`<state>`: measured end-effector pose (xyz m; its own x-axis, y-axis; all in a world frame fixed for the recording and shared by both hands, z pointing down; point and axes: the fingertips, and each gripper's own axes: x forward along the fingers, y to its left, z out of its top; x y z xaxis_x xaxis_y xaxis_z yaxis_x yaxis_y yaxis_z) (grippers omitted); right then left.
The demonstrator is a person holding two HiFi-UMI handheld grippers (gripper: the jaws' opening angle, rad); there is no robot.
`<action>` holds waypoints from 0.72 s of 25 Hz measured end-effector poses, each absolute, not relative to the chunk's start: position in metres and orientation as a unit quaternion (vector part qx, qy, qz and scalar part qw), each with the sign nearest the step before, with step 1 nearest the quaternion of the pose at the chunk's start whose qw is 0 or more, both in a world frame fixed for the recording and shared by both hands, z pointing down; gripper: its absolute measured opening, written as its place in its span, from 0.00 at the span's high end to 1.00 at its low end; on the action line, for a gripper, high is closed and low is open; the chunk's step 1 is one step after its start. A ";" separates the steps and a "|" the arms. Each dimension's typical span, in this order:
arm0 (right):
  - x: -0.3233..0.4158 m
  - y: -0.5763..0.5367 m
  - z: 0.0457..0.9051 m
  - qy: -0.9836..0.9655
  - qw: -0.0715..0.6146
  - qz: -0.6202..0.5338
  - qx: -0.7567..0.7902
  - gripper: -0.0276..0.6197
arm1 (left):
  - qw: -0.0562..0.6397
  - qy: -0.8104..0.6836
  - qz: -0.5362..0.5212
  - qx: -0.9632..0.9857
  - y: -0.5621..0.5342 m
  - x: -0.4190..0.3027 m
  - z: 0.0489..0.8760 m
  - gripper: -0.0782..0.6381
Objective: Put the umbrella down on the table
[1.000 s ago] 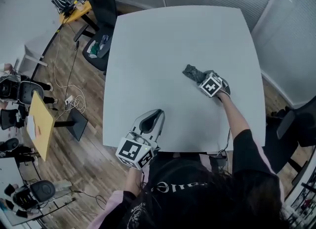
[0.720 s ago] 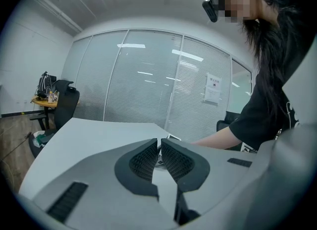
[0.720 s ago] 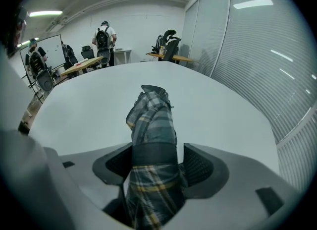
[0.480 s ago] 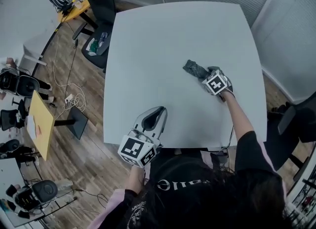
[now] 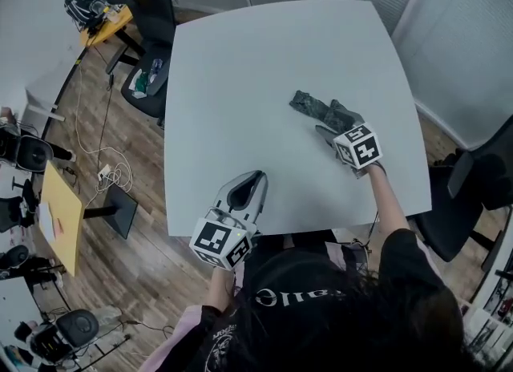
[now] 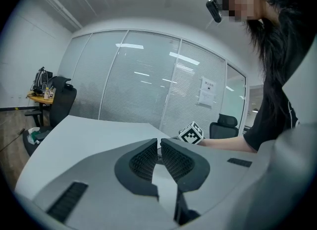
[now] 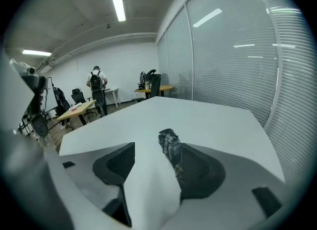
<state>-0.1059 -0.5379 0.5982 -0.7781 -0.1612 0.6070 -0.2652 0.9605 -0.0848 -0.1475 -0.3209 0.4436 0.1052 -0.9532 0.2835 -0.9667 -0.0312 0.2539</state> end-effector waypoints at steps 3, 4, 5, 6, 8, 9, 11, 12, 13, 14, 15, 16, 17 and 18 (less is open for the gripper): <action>-0.099 -0.509 0.569 -0.947 0.279 0.105 0.120 0.51 | 0.193 -0.658 0.012 0.728 -0.310 -0.140 0.442 0.85; -0.097 -0.498 0.560 -0.949 0.269 0.111 0.121 0.51 | 0.193 -0.654 0.012 0.732 -0.306 -0.138 0.441 0.85; -0.096 -0.487 0.552 -0.951 0.259 0.116 0.121 0.51 | 0.192 -0.650 0.012 0.735 -0.302 -0.137 0.441 0.85; -0.095 -0.476 0.544 -0.953 0.249 0.120 0.122 0.51 | 0.190 -0.647 0.014 0.739 -0.298 -0.137 0.441 0.85; -0.093 -0.454 0.532 -0.957 0.228 0.130 0.123 0.51 | 0.182 -0.641 0.021 0.746 -0.289 -0.136 0.441 0.85; -0.093 -0.442 0.527 -0.958 0.219 0.135 0.124 0.52 | 0.178 -0.638 0.024 0.748 -0.284 -0.137 0.441 0.85; -0.091 -0.419 0.518 -0.960 0.204 0.144 0.127 0.53 | 0.173 -0.635 0.029 0.753 -0.274 -0.139 0.441 0.85; -0.091 -0.407 0.515 -0.960 0.200 0.147 0.130 0.54 | 0.173 -0.633 0.030 0.754 -0.268 -0.141 0.442 0.85; -0.091 -0.396 0.513 -0.960 0.196 0.150 0.132 0.54 | 0.173 -0.632 0.030 0.755 -0.262 -0.144 0.443 0.85; -0.090 -0.385 0.511 -0.960 0.192 0.153 0.134 0.55 | 0.174 -0.631 0.030 0.755 -0.256 -0.146 0.444 0.85; -0.090 -0.374 0.509 -0.960 0.188 0.157 0.135 0.56 | 0.175 -0.631 0.030 0.756 -0.250 -0.148 0.447 0.85; -0.089 -0.364 0.507 -0.960 0.183 0.161 0.135 0.56 | 0.176 -0.631 0.030 0.755 -0.244 -0.151 0.449 0.85; -0.089 -0.354 0.505 -0.961 0.180 0.164 0.135 0.57 | 0.177 -0.631 0.031 0.755 -0.239 -0.153 0.451 0.85; -0.090 -0.345 0.504 -0.961 0.177 0.166 0.135 0.58 | 0.179 -0.631 0.032 0.754 -0.234 -0.155 0.453 0.85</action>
